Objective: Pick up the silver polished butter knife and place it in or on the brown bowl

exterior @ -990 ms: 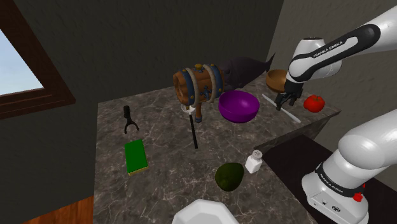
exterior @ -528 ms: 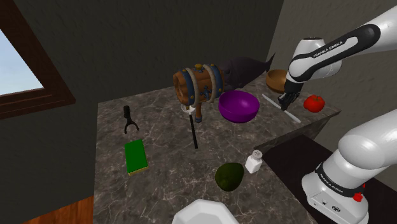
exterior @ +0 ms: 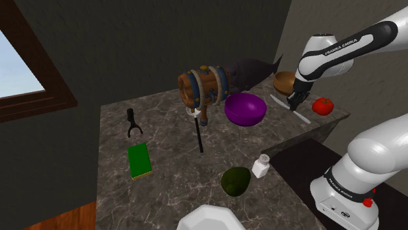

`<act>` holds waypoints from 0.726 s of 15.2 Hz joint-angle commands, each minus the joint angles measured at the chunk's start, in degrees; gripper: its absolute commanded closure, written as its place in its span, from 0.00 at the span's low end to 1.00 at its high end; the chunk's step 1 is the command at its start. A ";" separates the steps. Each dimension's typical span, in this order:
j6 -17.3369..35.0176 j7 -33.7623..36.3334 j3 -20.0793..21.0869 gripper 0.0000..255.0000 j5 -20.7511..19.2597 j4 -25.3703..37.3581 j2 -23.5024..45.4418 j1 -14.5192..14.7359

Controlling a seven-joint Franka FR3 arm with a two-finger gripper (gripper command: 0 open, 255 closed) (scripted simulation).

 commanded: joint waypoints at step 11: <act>-11.58 0.33 1.24 1.00 0.02 4.75 -6.83 -0.26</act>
